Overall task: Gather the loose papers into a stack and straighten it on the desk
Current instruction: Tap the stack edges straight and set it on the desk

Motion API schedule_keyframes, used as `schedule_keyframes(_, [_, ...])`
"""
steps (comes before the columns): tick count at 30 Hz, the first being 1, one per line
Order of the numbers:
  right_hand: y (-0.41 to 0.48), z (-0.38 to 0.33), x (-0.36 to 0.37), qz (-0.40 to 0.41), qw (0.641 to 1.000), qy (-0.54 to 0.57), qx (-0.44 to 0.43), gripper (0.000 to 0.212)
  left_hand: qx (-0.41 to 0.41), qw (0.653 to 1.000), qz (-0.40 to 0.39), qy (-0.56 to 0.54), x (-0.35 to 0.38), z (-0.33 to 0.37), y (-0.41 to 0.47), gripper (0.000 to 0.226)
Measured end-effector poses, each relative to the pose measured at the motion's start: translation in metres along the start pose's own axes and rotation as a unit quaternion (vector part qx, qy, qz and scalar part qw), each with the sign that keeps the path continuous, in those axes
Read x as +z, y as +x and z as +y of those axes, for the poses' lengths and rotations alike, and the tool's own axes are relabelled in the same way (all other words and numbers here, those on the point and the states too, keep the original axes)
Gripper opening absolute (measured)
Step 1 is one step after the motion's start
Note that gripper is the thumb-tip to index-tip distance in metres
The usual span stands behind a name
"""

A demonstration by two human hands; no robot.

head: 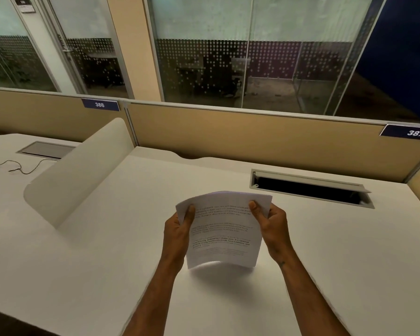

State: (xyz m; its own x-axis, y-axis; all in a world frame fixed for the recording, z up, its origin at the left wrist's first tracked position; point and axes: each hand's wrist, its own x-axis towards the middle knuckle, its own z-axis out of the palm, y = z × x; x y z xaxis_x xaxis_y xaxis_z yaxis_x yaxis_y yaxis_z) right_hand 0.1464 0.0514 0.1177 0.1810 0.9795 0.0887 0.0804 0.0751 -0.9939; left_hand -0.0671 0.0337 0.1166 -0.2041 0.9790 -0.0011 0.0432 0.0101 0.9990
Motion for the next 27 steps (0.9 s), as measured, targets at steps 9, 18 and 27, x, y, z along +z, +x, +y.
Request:
schedule_keyframes(9, [-0.001,-0.013,0.001,0.026,0.999,0.031,0.014,0.064,0.011,0.999,0.036,-0.027,0.014,0.024,-0.001,0.075])
schedule_keyframes(18, [0.000,-0.011,-0.003,0.009,0.999,0.039,0.010,0.057,-0.019,0.999,0.045,-0.016,0.020,0.025,-0.005,0.040])
schedule_keyframes(27, [0.000,0.009,-0.009,-0.039,0.999,-0.006,0.031,0.006,0.052,0.998,-0.025,0.029,0.012,0.001,-0.005,0.016])
